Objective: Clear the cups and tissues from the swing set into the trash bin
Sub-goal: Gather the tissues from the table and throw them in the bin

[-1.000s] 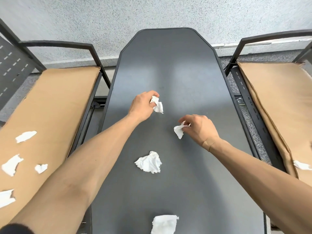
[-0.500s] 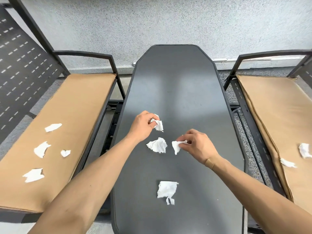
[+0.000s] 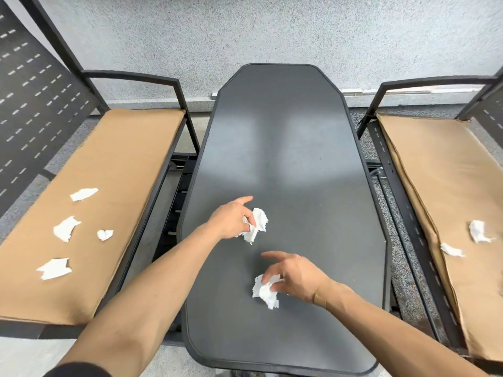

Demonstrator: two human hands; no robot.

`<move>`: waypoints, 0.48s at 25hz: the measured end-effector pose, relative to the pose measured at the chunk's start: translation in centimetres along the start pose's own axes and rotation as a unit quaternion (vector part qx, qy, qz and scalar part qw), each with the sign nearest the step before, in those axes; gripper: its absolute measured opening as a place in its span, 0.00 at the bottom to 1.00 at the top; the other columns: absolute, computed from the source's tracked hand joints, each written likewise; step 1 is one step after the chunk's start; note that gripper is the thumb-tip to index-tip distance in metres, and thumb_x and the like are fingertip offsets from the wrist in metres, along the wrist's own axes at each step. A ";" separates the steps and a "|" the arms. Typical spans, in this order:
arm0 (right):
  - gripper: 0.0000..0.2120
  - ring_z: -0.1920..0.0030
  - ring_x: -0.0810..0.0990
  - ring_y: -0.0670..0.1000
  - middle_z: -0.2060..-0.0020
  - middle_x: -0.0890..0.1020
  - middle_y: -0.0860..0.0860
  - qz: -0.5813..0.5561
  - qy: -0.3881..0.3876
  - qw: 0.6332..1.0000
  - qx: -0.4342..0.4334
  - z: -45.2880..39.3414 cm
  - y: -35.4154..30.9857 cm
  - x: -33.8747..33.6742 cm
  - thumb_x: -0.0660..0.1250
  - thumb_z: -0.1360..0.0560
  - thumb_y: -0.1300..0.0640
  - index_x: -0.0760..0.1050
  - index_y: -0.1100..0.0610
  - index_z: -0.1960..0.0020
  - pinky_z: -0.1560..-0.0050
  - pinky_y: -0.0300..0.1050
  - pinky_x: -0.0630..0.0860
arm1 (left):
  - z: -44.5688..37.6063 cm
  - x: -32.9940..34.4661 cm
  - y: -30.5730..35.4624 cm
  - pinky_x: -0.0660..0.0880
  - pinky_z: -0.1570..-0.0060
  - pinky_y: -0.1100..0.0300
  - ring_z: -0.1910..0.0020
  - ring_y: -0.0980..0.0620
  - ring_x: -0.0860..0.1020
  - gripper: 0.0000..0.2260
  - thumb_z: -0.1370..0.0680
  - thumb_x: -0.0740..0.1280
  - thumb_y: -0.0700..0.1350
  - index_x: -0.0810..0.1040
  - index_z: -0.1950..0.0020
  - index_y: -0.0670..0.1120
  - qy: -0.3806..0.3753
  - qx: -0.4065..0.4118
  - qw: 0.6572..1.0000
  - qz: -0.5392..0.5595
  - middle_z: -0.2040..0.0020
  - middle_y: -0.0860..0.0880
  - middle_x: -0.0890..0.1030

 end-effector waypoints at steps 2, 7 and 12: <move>0.11 0.45 0.79 0.49 0.27 0.64 0.41 0.030 0.004 0.999 -0.012 -0.3 0.4 0.7 0.68 0.26 0.55 0.80 0.46 0.45 0.43 0.46 0.73 | -0.2 0.7 -0.4 0.74 0.45 0.55 0.41 0.53 0.77 0.07 0.28 0.70 0.43 0.84 0.57 0.56 -0.006 -0.010 1.000 -0.012 0.25 0.58 0.63; 0.14 0.44 0.78 0.48 0.35 0.73 0.38 0.055 0.008 0.998 -0.029 -0.8 0.8 1.5 0.64 0.25 0.58 0.79 0.47 0.43 0.47 0.45 0.74 | -0.6 1.6 -0.3 0.73 0.50 0.55 0.47 0.51 0.78 0.06 0.28 0.70 0.45 0.83 0.55 0.55 0.018 -0.014 0.999 -0.030 0.42 0.58 0.77; 0.13 0.48 0.79 0.51 0.46 0.79 0.45 0.050 0.045 0.997 -0.028 -1.7 0.7 1.4 0.64 0.25 0.58 0.79 0.47 0.44 0.51 0.46 0.74 | -0.6 1.7 -0.2 0.72 0.57 0.56 0.52 0.49 0.77 0.08 0.28 0.68 0.43 0.80 0.53 0.56 0.031 -0.021 0.999 -0.037 0.55 0.56 0.76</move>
Point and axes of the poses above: each hand's wrist, its own z-axis away from the middle knuckle, its own x-axis out of the palm, y = z × x, the point moved 3 cm from there along -z, towards the middle knuckle
